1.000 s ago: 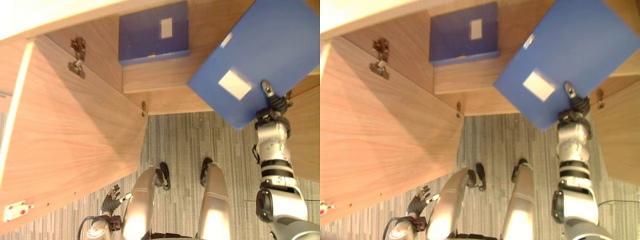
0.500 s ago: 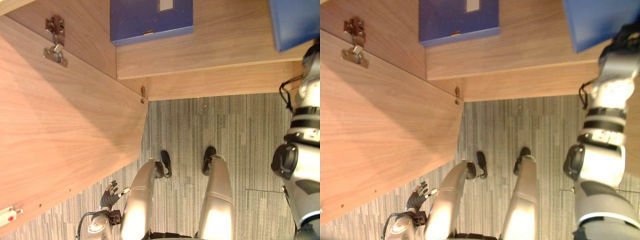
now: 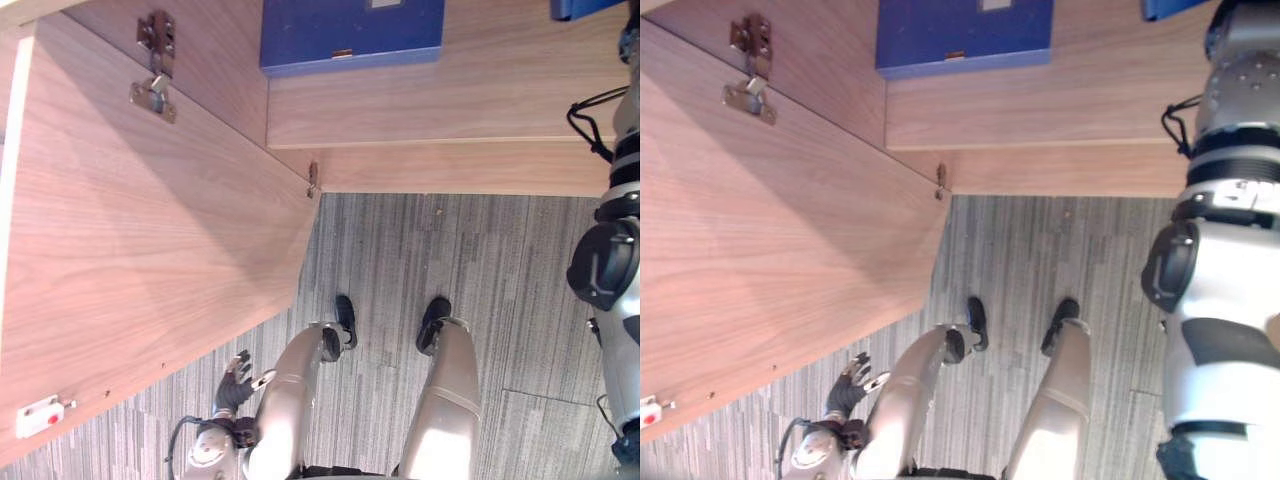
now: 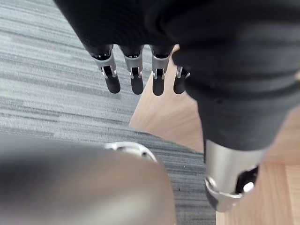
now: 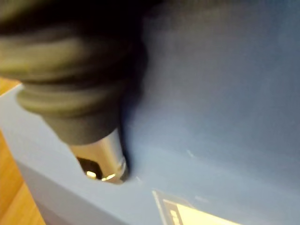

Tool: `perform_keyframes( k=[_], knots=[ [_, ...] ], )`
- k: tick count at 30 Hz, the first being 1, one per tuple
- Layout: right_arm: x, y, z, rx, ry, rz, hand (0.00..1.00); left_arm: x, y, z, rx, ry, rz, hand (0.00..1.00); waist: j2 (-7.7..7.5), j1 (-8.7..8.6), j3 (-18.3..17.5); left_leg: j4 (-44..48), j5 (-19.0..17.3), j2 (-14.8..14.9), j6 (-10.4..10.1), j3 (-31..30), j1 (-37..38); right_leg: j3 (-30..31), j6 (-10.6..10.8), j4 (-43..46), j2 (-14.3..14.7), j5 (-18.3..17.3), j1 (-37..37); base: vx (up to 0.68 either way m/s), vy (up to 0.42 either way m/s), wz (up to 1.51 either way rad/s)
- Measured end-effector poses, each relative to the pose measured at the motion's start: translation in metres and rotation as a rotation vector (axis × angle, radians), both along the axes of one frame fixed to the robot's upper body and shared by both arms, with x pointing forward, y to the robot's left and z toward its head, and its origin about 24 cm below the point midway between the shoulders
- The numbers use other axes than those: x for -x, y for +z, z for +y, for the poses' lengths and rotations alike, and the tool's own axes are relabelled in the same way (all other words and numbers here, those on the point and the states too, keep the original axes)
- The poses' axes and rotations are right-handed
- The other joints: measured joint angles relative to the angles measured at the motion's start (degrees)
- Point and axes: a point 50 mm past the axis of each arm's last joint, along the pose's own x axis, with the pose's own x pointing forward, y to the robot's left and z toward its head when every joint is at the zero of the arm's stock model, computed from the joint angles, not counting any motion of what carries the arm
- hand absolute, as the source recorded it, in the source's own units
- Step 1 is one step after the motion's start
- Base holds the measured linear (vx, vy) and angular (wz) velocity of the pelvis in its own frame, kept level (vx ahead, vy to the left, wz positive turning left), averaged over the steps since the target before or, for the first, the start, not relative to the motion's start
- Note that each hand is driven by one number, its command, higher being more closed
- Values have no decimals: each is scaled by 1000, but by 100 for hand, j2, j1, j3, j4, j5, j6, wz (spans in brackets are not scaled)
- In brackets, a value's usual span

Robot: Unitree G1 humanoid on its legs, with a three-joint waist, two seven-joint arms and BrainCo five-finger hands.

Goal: Walk over to the cabinet, pick up the folder, carry it to the office cabinet, place the folder inside the office cabinet, then close the office cabinet door

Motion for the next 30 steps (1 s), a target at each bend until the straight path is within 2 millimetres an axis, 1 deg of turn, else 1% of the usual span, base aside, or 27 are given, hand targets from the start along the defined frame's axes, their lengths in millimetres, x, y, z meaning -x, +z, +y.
perform_keyframes(
  k=[2,5,10,14,16,17,22,30],
  knots=[
    [-2,-2,3,12,2,14,100,-1,2,-3,3,-9,-9,0,30,25,-19,-56,40,-2,-19,-14,-25,-42,-2,-36,-6,12,-11,56,21,10],
    [0,1,1,-3,-14,1,100,-1,1,-4,6,-6,-4,0,65,26,-42,-116,79,-15,-20,-64,-68,-115,-6,-68,-26,16,-19,71,12,12],
    [8,16,-1,-45,-29,-60,100,0,-1,-5,13,19,2,0,109,44,-71,-208,118,-41,-16,-100,-75,-170,-5,-94,-42,17,-12,81,14,5],
    [15,21,-11,-63,-63,-85,100,1,-3,-7,18,34,13,0,189,82,-124,-210,120,-50,-15,-150,-74,-236,-5,-102,-66,17,45,75,19,6],
    [17,22,-13,-66,-73,-90,100,1,-3,-7,18,35,13,0,196,82,-128,-208,125,-56,-13,-156,-75,-241,-5,-99,-73,17,47,50,21,3],
    [17,22,-14,-71,-79,-94,0,1,-4,-7,19,35,16,0,215,82,-141,-206,128,-62,-13,-156,-76,-241,-5,-95,-83,17,47,48,26,3],
    [19,22,-16,-96,-91,-107,0,2,-8,-7,22,74,36,0,298,114,-197,-163,129,-70,-11,-158,-86,-234,-6,-80,-102,16,41,14,7,1],
    [23,26,-17,-104,-98,-147,0,-1,-12,-5,22,91,54,0,341,120,-227,-72,128,-63,-10,-150,-168,-216,-7,-20,-113,17,-26,16,3,1]
  ],
)
